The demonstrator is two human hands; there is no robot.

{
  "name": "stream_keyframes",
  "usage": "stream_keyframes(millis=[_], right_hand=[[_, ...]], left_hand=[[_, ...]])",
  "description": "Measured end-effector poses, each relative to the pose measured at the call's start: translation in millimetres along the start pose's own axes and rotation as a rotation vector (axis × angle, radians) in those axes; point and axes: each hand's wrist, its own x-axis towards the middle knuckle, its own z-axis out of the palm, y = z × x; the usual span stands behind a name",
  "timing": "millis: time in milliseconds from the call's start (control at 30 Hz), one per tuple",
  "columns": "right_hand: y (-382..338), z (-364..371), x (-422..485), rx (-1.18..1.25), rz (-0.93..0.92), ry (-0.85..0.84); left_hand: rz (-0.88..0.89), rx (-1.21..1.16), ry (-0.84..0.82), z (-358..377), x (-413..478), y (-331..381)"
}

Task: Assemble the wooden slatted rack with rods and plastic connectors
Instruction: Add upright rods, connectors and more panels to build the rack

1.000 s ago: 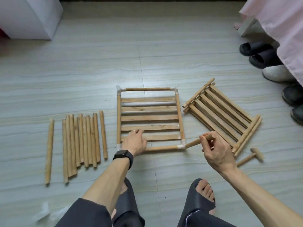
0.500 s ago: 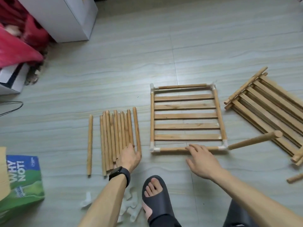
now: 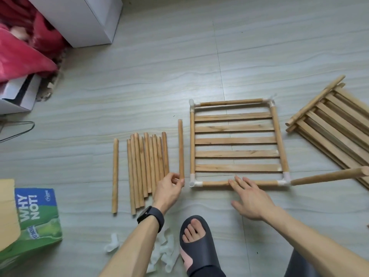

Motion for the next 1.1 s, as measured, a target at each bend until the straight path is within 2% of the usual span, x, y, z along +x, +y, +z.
stream_keyframes(millis=[100, 233, 300, 433, 533, 600, 667, 767, 867, 1000, 1100], right_hand=[[-14, -22, 3, 0.363, 0.047, 0.117], [-35, -64, -2, 1.157, 0.021, 0.237], [-39, -81, -4, 1.346, 0.003, 0.324], [-29, -100, 1, 1.523, 0.043, 0.543], [-15, -104, 5, 1.569, 0.05, 0.601], [-8, -102, 7, 1.582, 0.055, 0.612], [-2, -100, 10, 1.624, 0.077, 0.616], [7, -94, 15, 1.702, 0.14, 0.587], [14, -83, 18, 1.793, 0.213, 0.509], [20, -67, 18, 1.895, 0.27, 0.443], [23, -65, 13, 2.011, 0.281, 0.42]], left_hand=[[0.128, 0.087, -0.027, -8, -14, 11], [0.281, 0.21, -0.073, -9, -24, 27], [0.311, 0.232, -0.087, -5, -25, 30], [0.351, 0.216, -0.063, 0, -22, 30], [0.351, 0.169, -0.027, -3, -17, 29], [0.294, 0.043, -0.009, -8, -14, 31], [0.15, -0.236, 0.009, -17, -10, 37], [-0.08, -0.807, -0.014, -33, -2, 53], [-0.134, -1.134, -0.068, -43, 4, 68], [-0.124, -1.197, -0.123, -43, 7, 78], [-0.125, -1.114, -0.116, -36, 10, 76]])
